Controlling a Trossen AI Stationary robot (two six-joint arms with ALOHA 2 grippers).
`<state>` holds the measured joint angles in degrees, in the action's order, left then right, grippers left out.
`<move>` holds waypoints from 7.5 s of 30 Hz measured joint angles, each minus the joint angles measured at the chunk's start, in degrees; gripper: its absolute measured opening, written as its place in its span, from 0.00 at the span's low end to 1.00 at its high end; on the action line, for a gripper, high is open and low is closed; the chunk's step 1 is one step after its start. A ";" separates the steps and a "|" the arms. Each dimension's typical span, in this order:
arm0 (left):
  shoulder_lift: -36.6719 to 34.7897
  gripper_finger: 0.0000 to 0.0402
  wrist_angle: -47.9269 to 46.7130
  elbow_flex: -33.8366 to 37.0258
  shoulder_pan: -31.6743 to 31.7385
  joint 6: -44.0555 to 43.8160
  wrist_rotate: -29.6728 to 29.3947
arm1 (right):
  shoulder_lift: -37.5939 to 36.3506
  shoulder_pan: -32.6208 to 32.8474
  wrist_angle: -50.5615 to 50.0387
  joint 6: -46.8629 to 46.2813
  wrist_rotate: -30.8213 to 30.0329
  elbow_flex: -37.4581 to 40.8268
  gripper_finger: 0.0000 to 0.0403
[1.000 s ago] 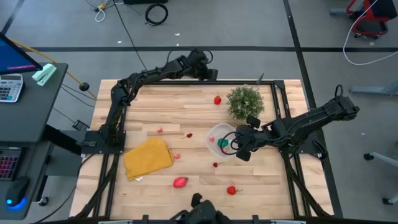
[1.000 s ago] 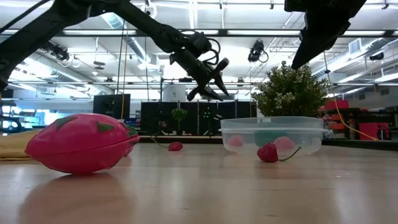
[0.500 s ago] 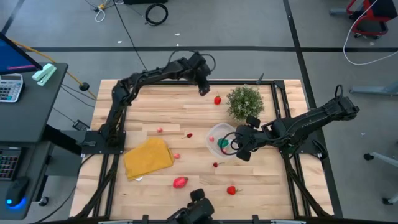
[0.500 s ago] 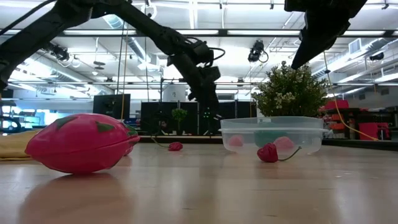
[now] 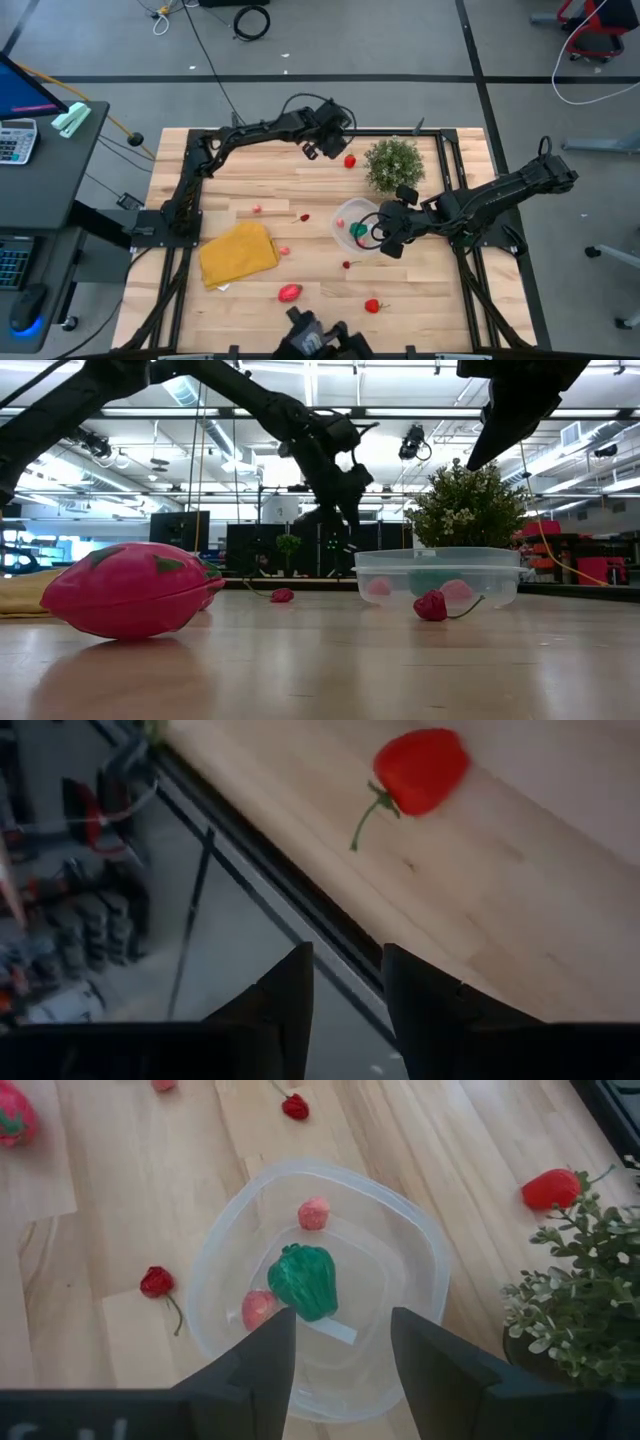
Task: Pick and placing Produce into tupperware
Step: Put the strawberry into the transparent bin
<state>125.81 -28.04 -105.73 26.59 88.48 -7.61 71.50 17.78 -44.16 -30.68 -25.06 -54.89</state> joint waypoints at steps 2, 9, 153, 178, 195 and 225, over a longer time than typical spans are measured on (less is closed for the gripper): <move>1.40 0.31 0.93 0.03 -0.94 0.66 0.01 | 0.00 0.00 0.00 -0.91 -0.43 0.00 0.43; 6.61 0.29 6.38 -1.58 -5.22 7.78 -8.32 | 0.02 0.02 -0.04 -2.75 -0.56 0.00 0.43; -36.08 0.37 -32.22 -7.80 -2.01 -76.15 -13.81 | 50.40 -48.37 -28.19 31.09 31.34 -53.57 0.39; -36.08 0.38 -36.38 -7.82 -2.03 -78.85 -13.82 | 50.62 -41.64 -22.51 13.74 17.99 -41.62 0.42; -36.08 0.35 -36.29 -7.82 -2.03 -78.81 -13.80 | 50.62 -41.66 -18.11 14.08 16.97 -37.83 0.36; -36.08 0.34 -36.39 -7.82 -2.01 -78.74 -13.81 | 48.97 -33.76 -15.85 20.82 12.72 -37.88 0.01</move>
<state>89.73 -64.43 -113.56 24.58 9.74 -21.42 120.48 -15.97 -60.01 -9.87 -12.34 -92.77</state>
